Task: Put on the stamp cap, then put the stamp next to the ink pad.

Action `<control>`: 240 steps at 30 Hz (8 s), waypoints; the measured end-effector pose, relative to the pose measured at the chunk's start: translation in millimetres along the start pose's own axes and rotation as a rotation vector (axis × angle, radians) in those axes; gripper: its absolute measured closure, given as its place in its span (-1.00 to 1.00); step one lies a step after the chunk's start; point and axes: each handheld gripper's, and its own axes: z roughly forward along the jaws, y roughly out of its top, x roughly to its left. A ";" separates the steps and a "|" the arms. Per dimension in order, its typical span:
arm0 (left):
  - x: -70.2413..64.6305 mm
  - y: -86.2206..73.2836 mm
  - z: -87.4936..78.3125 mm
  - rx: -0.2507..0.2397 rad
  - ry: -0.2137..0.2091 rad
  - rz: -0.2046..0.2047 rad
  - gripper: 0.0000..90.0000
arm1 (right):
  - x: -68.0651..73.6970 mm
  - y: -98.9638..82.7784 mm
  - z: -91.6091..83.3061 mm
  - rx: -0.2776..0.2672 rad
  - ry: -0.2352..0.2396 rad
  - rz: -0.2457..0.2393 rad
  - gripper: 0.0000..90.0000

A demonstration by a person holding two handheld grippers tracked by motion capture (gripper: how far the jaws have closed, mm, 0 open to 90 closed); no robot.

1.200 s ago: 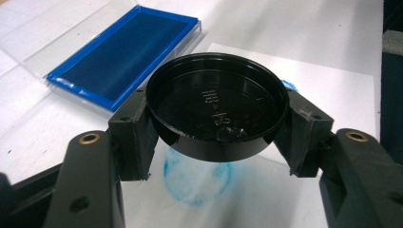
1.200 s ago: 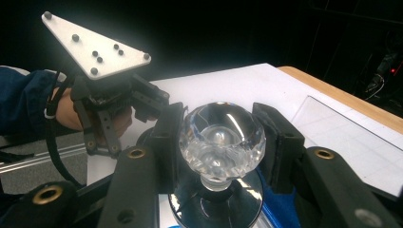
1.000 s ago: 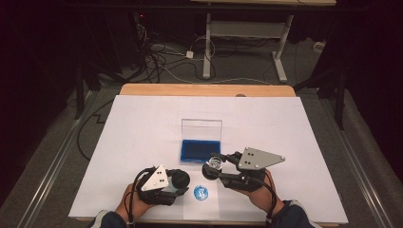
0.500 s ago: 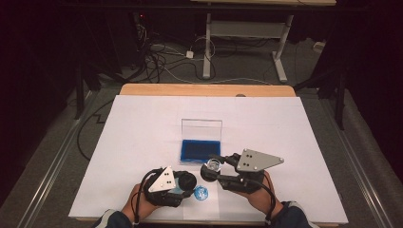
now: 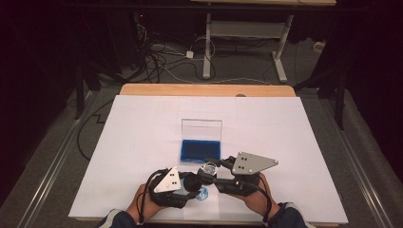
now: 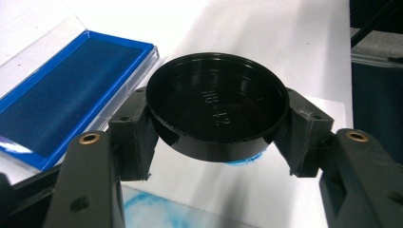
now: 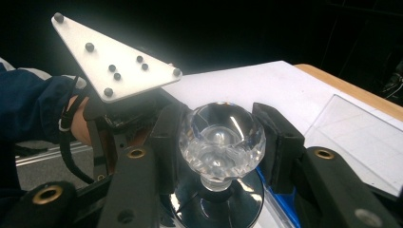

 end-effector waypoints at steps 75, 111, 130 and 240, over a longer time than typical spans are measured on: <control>-5.3 10.0 6.8 -0.002 -0.020 0.003 -0.19 | 9.2 -18.0 27.3 0.058 0.059 0.014 0.26; -4.5 6.8 7.3 -0.018 -0.009 0.001 -0.20 | 8.7 -17.1 26.2 0.059 0.058 0.018 0.26; -9.1 12.0 7.8 0.062 0.025 0.058 -0.19 | 10.0 -20.8 32.5 0.103 0.087 0.055 0.26; 21.2 -52.4 -75.3 0.038 0.291 -0.071 -0.67 | -44.3 -19.8 -20.9 0.060 -0.143 0.076 0.26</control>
